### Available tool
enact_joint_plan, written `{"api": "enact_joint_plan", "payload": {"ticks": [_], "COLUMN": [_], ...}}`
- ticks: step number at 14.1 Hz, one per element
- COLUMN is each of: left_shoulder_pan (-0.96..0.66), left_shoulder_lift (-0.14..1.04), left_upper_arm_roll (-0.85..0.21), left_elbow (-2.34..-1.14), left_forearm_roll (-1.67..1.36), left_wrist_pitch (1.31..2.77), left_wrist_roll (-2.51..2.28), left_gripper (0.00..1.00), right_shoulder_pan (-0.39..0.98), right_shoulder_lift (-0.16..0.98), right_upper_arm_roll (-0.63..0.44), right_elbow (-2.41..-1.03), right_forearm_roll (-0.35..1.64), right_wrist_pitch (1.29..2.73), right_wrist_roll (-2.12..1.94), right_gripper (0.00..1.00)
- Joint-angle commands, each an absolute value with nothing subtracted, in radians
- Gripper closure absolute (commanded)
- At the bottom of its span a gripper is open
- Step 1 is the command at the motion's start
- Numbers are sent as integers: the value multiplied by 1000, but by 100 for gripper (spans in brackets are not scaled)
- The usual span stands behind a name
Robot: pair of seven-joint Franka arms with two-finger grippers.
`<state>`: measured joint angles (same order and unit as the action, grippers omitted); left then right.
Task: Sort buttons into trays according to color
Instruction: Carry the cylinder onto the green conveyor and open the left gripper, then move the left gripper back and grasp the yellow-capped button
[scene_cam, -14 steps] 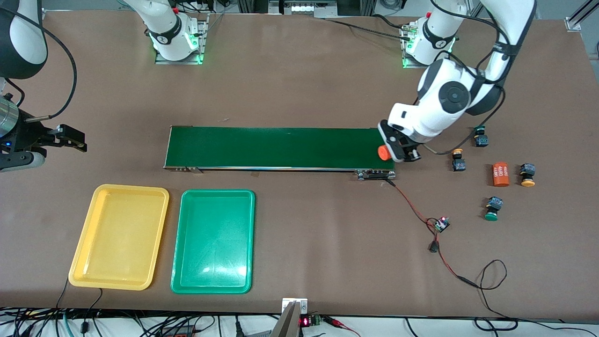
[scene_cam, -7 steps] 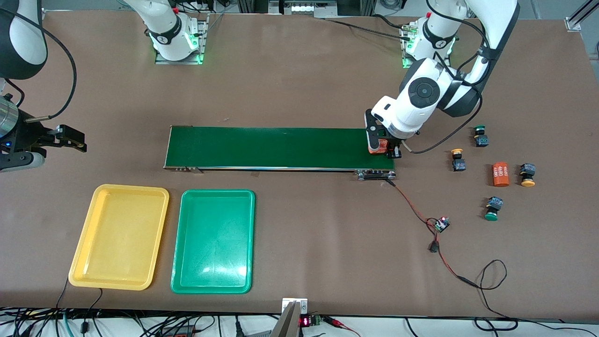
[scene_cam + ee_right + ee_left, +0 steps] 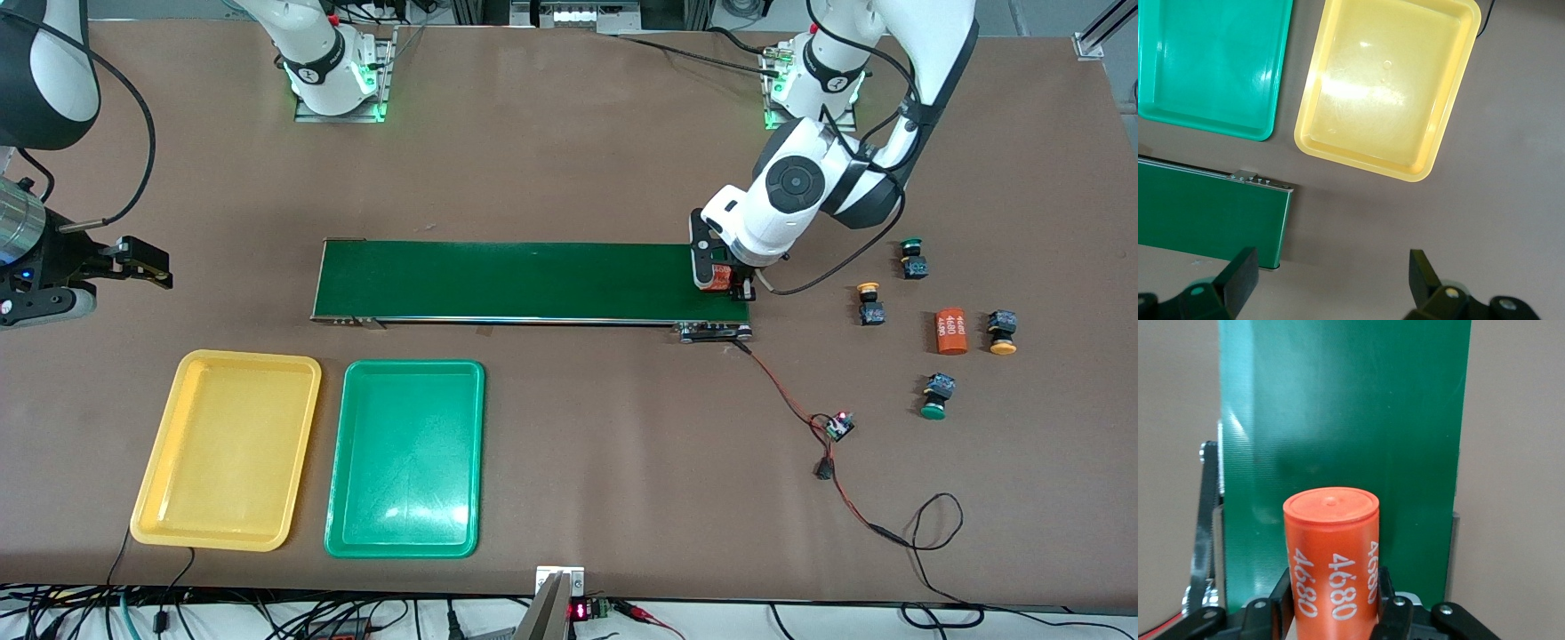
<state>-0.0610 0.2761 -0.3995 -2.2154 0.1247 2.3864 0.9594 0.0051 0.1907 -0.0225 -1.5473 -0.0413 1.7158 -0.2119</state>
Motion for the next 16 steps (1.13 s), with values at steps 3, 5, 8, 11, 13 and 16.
{"api": "enact_joint_plan", "payload": {"ticks": [3,5,8,11,13,16], "left_shoulder_pan": [-69,-69,-58,55,177,342], "left_shoulder_lift": [305,261,145,87,138,193], "left_upper_arm_roll": [-394,-396,-397,-402,-400,-397], "left_elbow": [-2195,-2197,-2187,-2111,-2048,-2034], "left_forearm_roll": [155,156,143,143,103,-20], "left_wrist_pitch": [2382,2373,2373,2321,2220,2165], "left_wrist_roll": [960,954,957,957,957,948], "left_gripper": [43,0,0,0,0,0], "right_shoulder_pan": [5,2,-3,-3,-2,3], "right_shoulder_lift": [195,196,198,196,196,195], "right_upper_arm_roll": [-20,-20,-20,-20,-20,-20], "right_elbow": [-1546,-1546,-1546,-1545,-1543,-1543], "right_forearm_roll": [-52,-51,-49,-43,-40,-40], "right_wrist_pitch": [1718,1718,1729,1730,1741,1744], "right_wrist_roll": [-222,-222,-222,-221,-216,-106], "right_gripper": [0,0,0,0,0,0]}}
